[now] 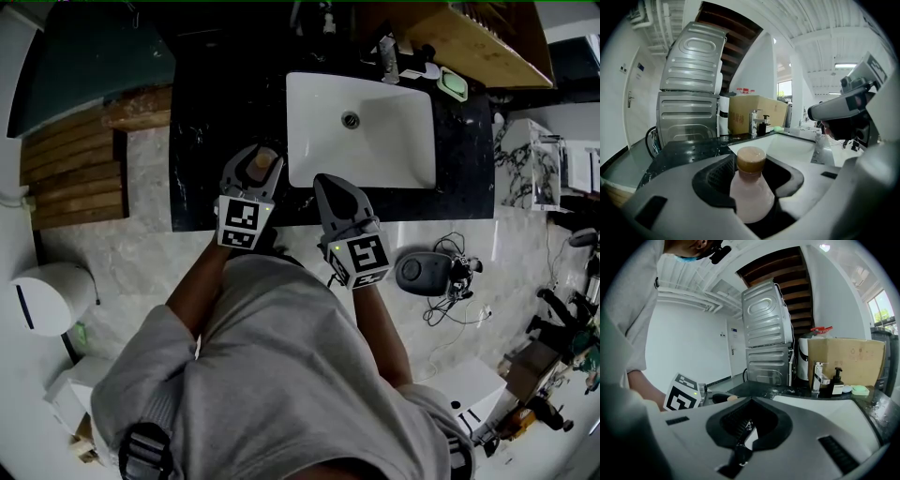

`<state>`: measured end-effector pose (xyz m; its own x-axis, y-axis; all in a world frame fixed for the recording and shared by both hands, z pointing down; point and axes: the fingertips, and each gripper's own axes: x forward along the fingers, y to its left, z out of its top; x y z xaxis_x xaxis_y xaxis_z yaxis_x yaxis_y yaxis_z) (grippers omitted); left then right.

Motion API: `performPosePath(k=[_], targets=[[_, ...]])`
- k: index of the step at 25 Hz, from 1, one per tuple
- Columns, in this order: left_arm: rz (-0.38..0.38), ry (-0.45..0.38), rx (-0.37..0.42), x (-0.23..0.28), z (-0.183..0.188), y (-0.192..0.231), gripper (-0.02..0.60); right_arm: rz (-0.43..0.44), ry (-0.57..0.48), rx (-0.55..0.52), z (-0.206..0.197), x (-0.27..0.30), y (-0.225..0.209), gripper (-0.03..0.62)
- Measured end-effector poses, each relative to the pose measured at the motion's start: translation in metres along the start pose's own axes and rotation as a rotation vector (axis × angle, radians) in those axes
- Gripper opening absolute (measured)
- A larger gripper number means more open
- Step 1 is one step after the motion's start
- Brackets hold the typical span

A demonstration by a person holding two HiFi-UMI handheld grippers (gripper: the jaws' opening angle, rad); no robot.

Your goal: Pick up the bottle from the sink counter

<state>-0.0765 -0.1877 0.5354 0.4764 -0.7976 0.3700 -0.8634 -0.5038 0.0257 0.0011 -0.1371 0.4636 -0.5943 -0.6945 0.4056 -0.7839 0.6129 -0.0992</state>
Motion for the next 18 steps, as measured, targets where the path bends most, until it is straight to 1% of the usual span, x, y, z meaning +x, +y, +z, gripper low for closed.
performPosePath(k=[8, 11, 18], targets=[[0.004, -0.005, 0.020, 0.009, 0.003, 0.002, 0.161, 0.002, -0.014, 0.013, -0.001, 0.005, -0.005, 0.009], [0.005, -0.004, 0.026, 0.009, 0.004, 0.003, 0.161, 0.006, 0.011, 0.020, -0.005, 0.005, -0.003, 0.009], [0.005, 0.009, 0.039, 0.012, 0.005, 0.003, 0.163, 0.006, -0.003, 0.019, 0.001, 0.005, -0.005, 0.009]])
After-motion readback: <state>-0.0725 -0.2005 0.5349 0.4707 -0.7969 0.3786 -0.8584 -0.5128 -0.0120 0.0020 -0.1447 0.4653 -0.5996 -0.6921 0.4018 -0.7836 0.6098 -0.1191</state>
